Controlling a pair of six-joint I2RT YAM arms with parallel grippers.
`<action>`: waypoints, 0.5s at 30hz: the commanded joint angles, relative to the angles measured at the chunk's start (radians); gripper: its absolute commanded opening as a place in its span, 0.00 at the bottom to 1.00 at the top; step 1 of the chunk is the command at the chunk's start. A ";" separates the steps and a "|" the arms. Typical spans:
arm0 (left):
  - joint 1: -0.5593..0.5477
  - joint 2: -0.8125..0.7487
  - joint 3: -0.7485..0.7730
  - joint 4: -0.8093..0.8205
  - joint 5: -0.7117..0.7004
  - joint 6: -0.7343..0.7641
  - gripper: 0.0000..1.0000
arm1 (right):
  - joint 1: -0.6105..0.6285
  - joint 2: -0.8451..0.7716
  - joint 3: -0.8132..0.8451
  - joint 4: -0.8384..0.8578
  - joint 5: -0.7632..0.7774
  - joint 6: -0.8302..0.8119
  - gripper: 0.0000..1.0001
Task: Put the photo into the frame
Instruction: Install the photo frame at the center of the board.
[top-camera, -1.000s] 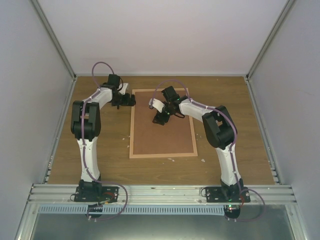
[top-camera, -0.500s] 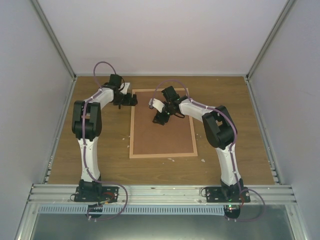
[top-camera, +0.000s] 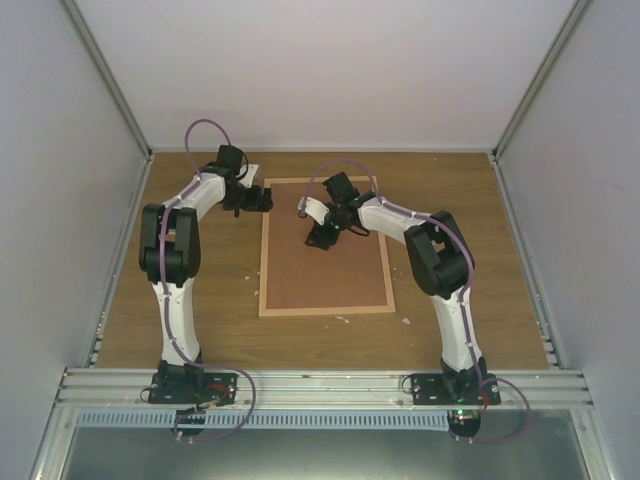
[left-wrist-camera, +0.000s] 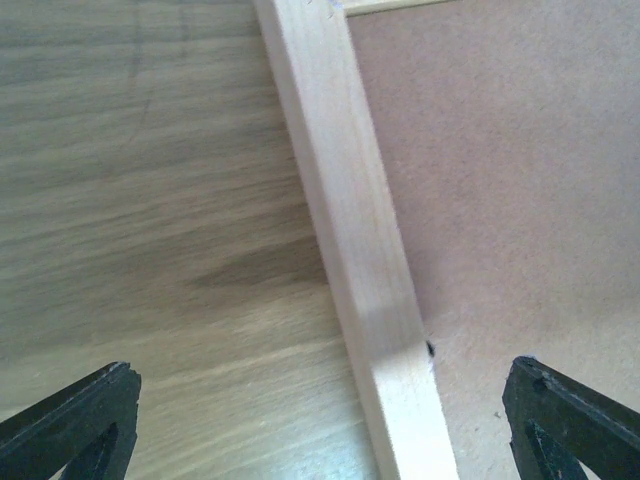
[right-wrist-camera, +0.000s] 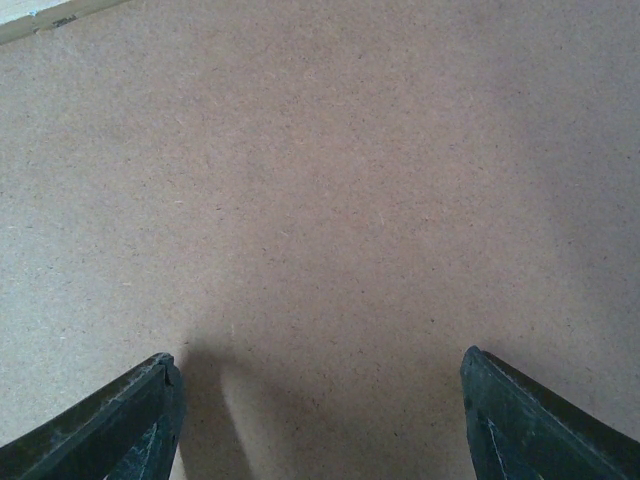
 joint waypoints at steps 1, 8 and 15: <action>0.010 -0.040 -0.035 -0.013 -0.079 -0.020 0.99 | -0.009 0.056 -0.031 -0.023 0.085 -0.020 0.76; 0.010 -0.010 -0.005 -0.023 -0.103 -0.026 0.99 | -0.009 0.055 -0.032 -0.023 0.087 -0.020 0.76; 0.009 0.019 0.006 -0.024 -0.095 -0.026 0.99 | -0.009 0.055 -0.033 -0.022 0.086 -0.021 0.76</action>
